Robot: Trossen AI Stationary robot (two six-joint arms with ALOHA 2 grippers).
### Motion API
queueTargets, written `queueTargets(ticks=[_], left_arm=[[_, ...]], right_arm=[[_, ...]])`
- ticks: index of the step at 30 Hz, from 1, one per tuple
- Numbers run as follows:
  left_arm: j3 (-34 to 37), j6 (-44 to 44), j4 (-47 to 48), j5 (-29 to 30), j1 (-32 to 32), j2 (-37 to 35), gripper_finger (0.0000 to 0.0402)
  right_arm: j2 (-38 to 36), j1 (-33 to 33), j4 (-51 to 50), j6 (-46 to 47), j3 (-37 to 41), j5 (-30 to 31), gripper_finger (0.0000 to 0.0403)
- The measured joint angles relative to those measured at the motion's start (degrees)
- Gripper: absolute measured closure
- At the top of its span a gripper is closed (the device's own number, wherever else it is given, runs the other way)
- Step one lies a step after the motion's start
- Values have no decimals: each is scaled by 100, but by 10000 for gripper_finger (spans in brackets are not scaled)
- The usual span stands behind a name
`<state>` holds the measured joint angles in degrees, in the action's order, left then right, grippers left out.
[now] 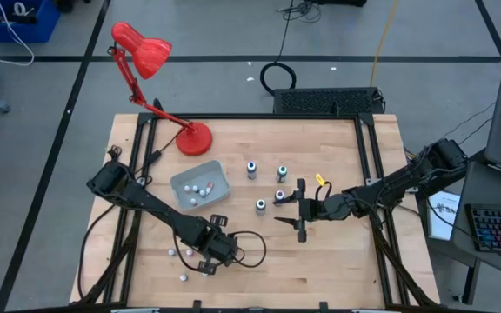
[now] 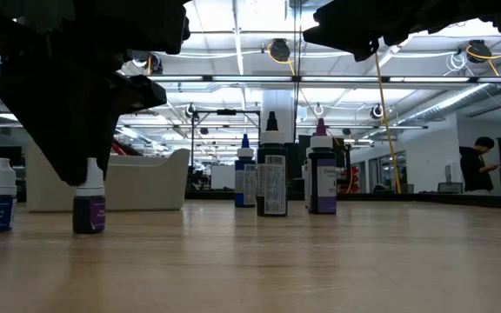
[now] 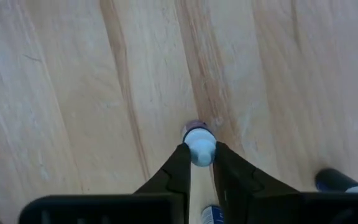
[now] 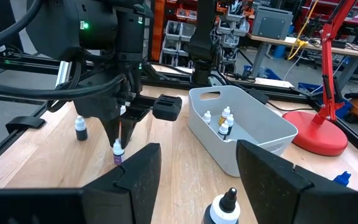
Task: Pick & Place food coloring
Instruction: Put the top small purple coloring bottle into the gray container
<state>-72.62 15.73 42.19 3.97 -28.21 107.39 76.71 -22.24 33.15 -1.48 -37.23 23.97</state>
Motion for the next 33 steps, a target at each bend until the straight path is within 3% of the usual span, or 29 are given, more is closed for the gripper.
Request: queueTargets(ticks=[8, 14, 19, 26, 33], left_arm=[[4, -26, -3, -2, 2, 0, 305], [4, -164, -8, -5, 14, -1, 354], [4, -261, 92, -72, 61, -83, 358], [-434, -167, 1523, 408, 58, -674, 358], [-714, 535, 3050, 1379, 316, -2012, 358]], right_arm=[[0, 2, 0, 0, 0, 0, 206], [2, 0, 0, 0, 0, 0, 206], [0, 0, 0, -2, 0, -2, 206], [1, 1, -1, -1, -2, -1, 206], [1, 1, -9, 36, -2, -2, 206]])
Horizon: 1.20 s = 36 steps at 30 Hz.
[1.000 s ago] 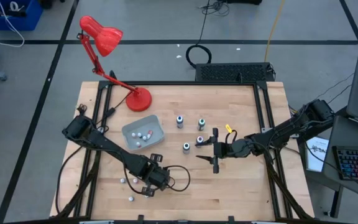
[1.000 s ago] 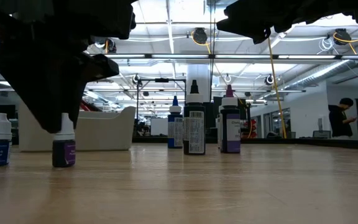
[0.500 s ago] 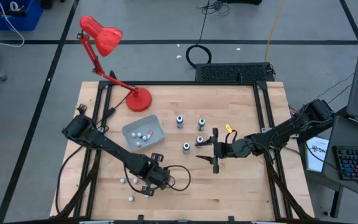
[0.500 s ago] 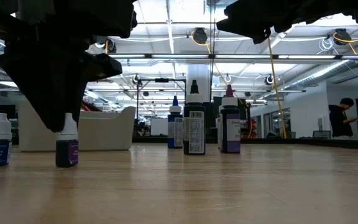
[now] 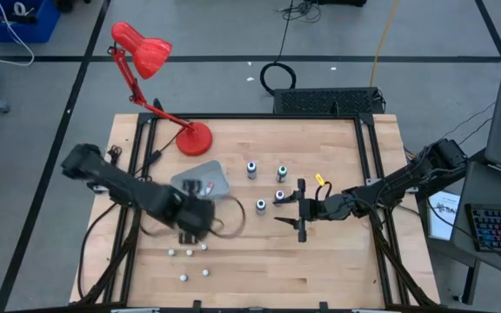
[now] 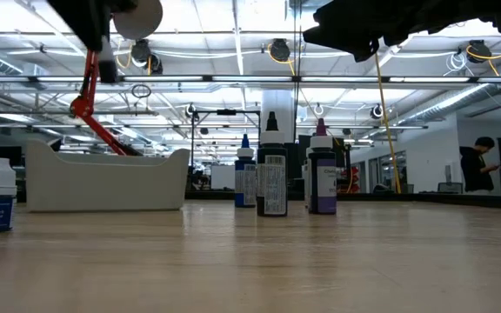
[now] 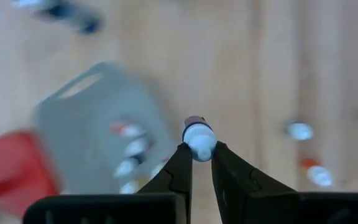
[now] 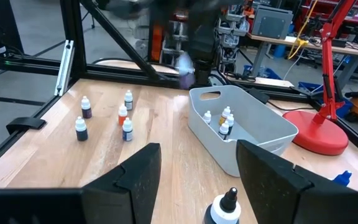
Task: Pick & Place food coloring
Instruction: Put the top small purple coloring bottle into the gray container, then put the small blue coloring bottle into the gray container
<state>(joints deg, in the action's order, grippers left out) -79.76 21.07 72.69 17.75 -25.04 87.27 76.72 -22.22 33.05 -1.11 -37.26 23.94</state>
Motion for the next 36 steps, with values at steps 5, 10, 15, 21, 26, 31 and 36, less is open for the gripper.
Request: queueTargets(ticks=[5, 10, 15, 21, 26, 31, 36], left_arm=[[610, 702, 83, 386, 354, -1021, 358], [1454, 1440, 95, 39, 862, -1557, 359], [2125, 1743, -81, -579, 1316, -1580, 401], [2663, 1646, -726, -1013, 1635, -1579, 401], [2668, 1536, -698, -867, 1677, -1583, 401], [2425, 1182, -669, -722, 1573, -1585, 401], [2173, 763, -1099, -633, 1023, -1587, 401]], right_arm=[[0, -1, -27, 3, 0, -5, 206], [1, -1, -35, 1, 0, -9, 206], [1, -1, -35, -1, 0, -8, 206], [1, -1, -35, -15, 0, -7, 206], [1, -1, -69, -16, 0, -7, 206], [1, -1, -81, -16, 0, -7, 206], [1, -1, -118, 8, 0, -7, 206]])
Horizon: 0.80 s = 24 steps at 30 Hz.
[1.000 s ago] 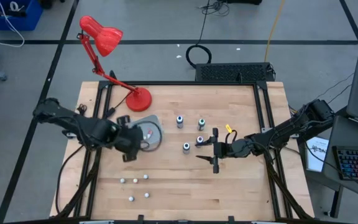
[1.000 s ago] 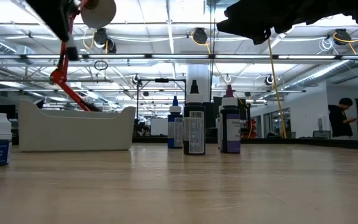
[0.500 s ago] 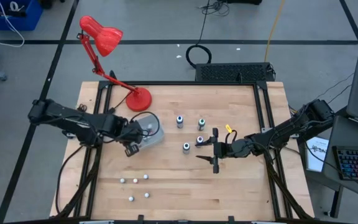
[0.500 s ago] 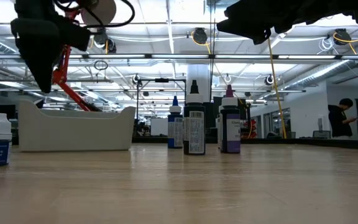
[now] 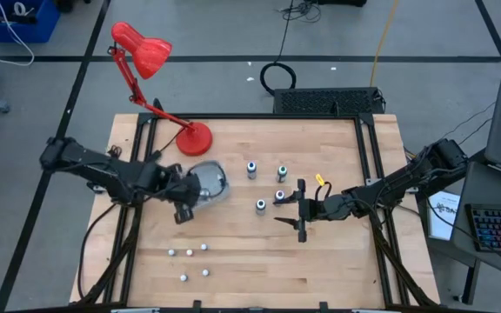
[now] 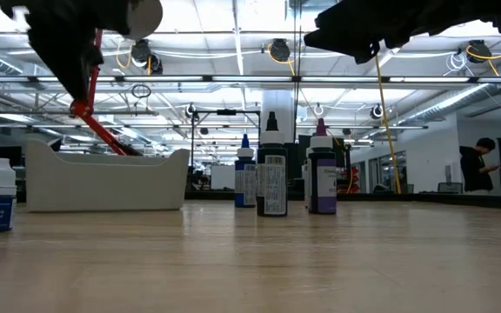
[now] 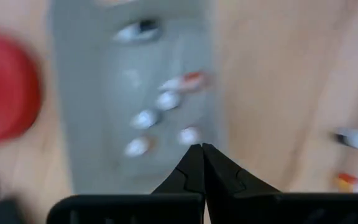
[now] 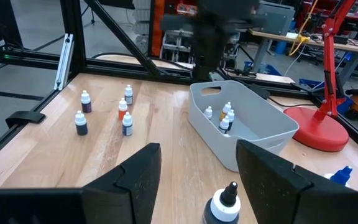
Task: Pick & Place food coloring
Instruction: Put the small blue coloring bottle into the gray container
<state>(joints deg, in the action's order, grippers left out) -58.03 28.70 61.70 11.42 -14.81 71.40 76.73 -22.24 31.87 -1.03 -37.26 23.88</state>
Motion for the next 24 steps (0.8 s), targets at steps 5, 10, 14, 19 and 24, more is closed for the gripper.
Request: queueTargets(ticks=[5, 10, 14, 19, 24], left_arm=[[33, -269, -1119, -693, -943, 94, 391], [38, -79, -2253, -520, -1633, 512, 329], [44, 178, -2196, -413, -1885, 1051, 271], [44, 183, -2245, -624, -1953, 1625, 227], [44, 129, -2226, -640, -1918, 1932, 221]], right_arm=[[0, 0, -58, 34, 0, 0, 206], [0, 0, -52, 36, 0, 0, 206], [-1, 0, -33, 56, 0, 2, 206], [0, 0, 1, 60, 0, 2, 206], [0, 0, 1, 60, 0, 2, 206]])
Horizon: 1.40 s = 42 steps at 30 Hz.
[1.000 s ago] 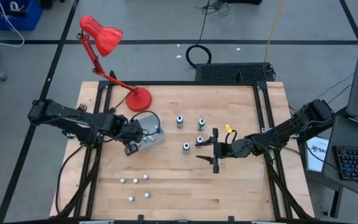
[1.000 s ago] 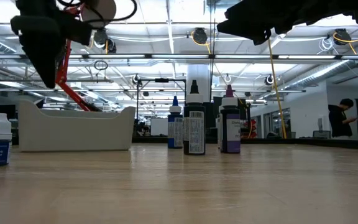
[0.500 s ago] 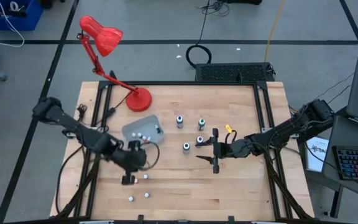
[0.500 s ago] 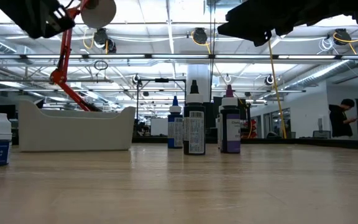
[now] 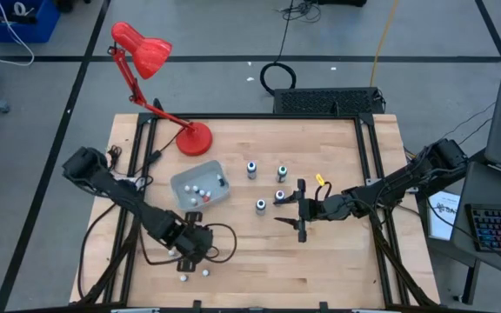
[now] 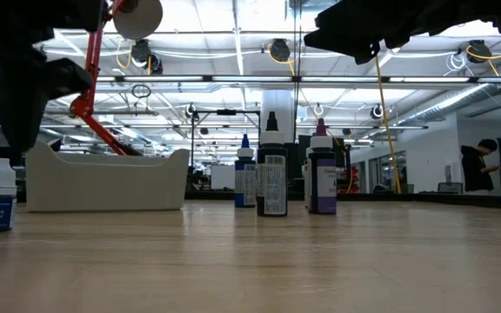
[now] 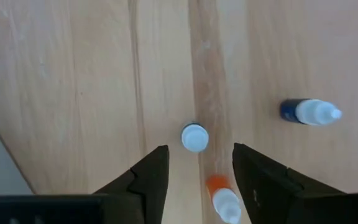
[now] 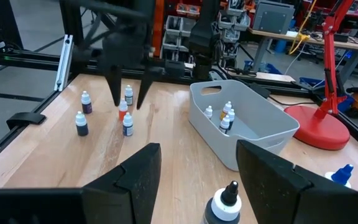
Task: Pick & Place food coloring
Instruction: Put the small blue coloring bottle into the gray container
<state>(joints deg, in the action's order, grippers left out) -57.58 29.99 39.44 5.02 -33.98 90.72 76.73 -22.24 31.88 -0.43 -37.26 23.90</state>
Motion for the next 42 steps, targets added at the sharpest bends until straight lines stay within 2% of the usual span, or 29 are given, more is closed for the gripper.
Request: queueTargets(ticks=[19, 42], left_arm=[[-4, 159, -167, -120, 108, 649, 220], [-4, 29, -203, -155, 130, 625, 224]], right_arm=[[0, 0, -2, -4, 0, 1, 206], [0, 0, 0, -2, 0, 2, 206]])
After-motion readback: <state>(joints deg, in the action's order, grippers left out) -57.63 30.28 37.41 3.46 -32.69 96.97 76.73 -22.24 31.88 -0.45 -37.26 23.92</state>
